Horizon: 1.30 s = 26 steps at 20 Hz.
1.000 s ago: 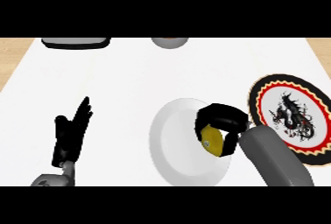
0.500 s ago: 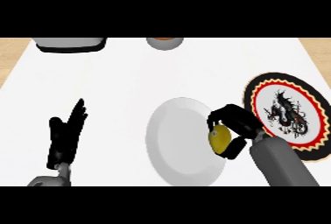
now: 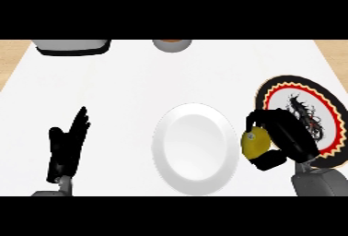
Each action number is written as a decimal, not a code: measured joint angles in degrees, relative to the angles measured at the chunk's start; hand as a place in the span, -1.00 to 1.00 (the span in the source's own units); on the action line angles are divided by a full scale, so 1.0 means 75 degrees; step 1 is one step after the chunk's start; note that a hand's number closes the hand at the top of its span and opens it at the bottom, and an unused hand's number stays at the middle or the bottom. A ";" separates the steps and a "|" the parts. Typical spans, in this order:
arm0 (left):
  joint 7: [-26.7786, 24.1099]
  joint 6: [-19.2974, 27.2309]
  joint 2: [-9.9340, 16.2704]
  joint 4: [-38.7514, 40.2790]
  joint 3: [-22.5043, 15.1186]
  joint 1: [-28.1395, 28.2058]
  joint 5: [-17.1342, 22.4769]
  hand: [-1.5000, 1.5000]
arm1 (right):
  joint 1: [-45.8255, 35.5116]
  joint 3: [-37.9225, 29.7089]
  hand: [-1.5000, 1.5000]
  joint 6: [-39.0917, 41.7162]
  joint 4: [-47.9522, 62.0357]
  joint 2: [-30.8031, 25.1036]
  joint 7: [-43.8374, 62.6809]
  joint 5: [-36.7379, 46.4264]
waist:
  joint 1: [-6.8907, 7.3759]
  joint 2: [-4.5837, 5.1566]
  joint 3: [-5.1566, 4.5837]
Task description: Pick the lemon from the plate and place it in the plate
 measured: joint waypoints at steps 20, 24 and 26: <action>0.0122 -0.0311 -0.0174 0.0209 0.0149 -0.0461 -0.0136 0.00 | -0.0301 -0.3111 1.00 -0.0169 -0.0872 -0.0593 0.1269 -0.1145 | 0.0243 0.0086 0.0011; -0.0010 -0.0427 -0.0176 0.0201 0.0173 -0.0336 -0.0165 0.00 | -0.0939 -0.3208 1.00 -0.0568 0.0649 -0.0786 0.0868 -0.0915 | 0.0300 0.0098 0.0013; -0.0049 -0.0391 -0.0245 0.0274 0.0153 -0.0380 -0.0233 0.00 | -0.1290 -0.3310 1.00 -0.0560 0.1377 -0.1050 0.0690 -0.0881 | 0.0305 0.0101 0.0014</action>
